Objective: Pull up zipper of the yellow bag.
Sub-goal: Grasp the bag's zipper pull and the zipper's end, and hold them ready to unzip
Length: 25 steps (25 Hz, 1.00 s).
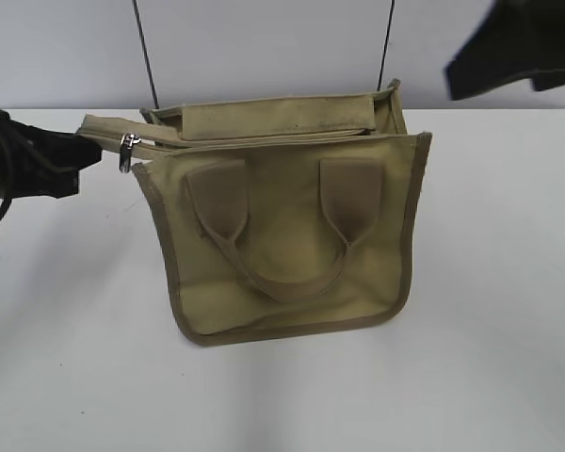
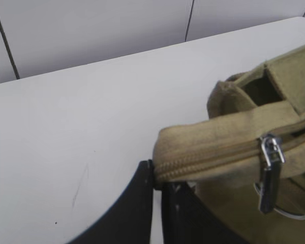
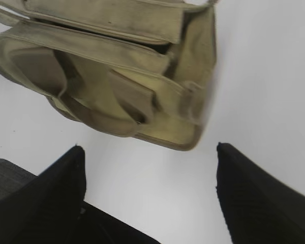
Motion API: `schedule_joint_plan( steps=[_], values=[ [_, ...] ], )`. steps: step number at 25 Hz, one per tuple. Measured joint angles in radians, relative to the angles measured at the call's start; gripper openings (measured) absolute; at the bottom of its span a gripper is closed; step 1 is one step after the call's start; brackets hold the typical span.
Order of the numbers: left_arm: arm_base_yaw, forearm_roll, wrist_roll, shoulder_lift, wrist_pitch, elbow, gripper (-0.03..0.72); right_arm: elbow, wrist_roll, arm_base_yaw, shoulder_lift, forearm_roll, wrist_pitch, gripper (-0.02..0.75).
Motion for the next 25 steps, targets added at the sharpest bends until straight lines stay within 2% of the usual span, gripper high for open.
schedule_joint_plan(
  steps=[4,9,13,17,20,25],
  values=[
    [0.0,0.013,-0.01,0.003,-0.003,-0.001,0.002,-0.161,0.179,0.2,0.209,-0.087,-0.003,0.58],
    [0.001,0.027,-0.011,0.003,-0.038,-0.001,0.002,-0.425,0.272,0.311,0.455,-0.026,0.005,0.515],
    [0.001,0.042,-0.011,0.003,-0.04,-0.001,0.002,-0.627,0.283,0.331,0.63,0.067,0.041,0.478],
    [0.001,0.052,-0.013,0.003,-0.046,-0.001,0.002,-0.754,0.287,0.331,0.762,0.136,0.096,0.47],
    [0.001,0.054,-0.014,0.003,-0.048,-0.001,0.002,-0.801,0.287,0.331,0.827,0.188,0.113,0.445],
    [0.001,0.054,-0.014,0.003,-0.06,-0.001,0.002,-0.818,0.286,0.331,0.885,0.2,0.113,0.386]
  ],
)
